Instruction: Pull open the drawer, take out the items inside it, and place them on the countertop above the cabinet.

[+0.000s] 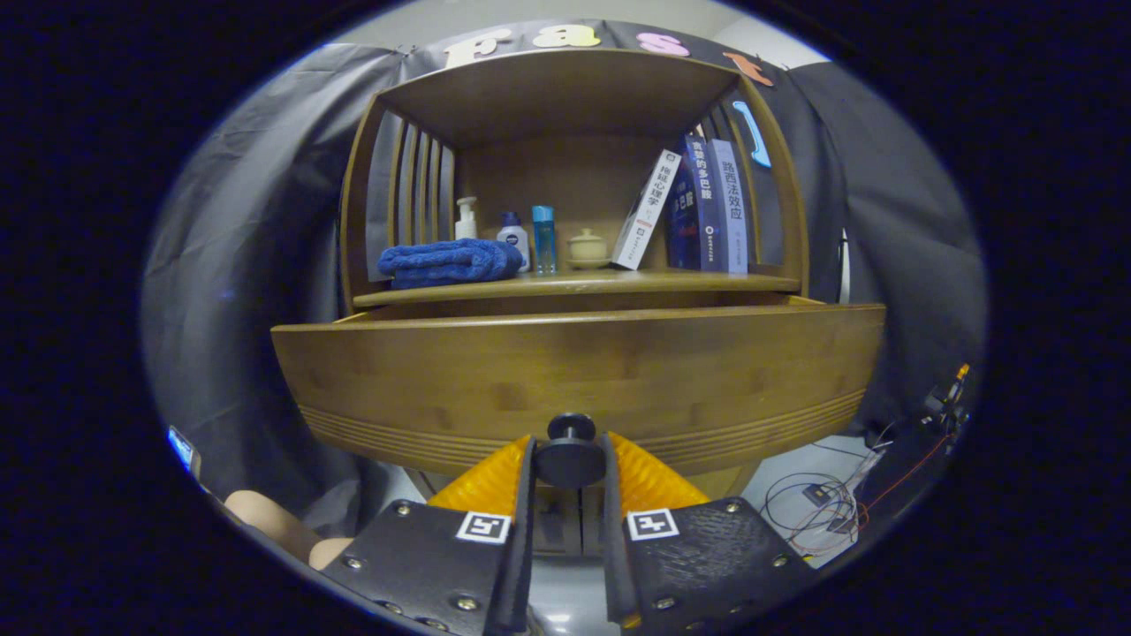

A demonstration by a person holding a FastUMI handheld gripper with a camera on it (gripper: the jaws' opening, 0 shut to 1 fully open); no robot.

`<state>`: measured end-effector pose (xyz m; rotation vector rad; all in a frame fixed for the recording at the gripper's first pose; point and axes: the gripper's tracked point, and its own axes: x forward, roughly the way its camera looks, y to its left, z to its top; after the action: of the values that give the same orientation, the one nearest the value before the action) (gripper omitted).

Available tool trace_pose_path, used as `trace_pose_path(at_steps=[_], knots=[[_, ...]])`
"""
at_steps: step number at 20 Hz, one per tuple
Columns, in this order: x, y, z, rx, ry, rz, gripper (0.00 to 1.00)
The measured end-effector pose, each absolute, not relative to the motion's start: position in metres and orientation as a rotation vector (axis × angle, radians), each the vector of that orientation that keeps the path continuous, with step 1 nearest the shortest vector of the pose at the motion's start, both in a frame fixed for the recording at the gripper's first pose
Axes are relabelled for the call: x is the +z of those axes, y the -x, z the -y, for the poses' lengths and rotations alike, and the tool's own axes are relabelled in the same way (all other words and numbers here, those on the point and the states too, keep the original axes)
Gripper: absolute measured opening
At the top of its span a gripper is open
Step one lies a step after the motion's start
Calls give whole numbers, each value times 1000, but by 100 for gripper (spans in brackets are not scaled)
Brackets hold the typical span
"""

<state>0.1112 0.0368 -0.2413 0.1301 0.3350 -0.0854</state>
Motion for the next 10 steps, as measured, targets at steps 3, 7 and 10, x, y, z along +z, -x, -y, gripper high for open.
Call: trace_pose_path(at_steps=[3,7,10], knots=[[-244,-89,-42,-86,-146,-348,34],[-244,-67,-44,-83,-150,-374,34],[-244,-54,-46,-81,-156,-385,34]])
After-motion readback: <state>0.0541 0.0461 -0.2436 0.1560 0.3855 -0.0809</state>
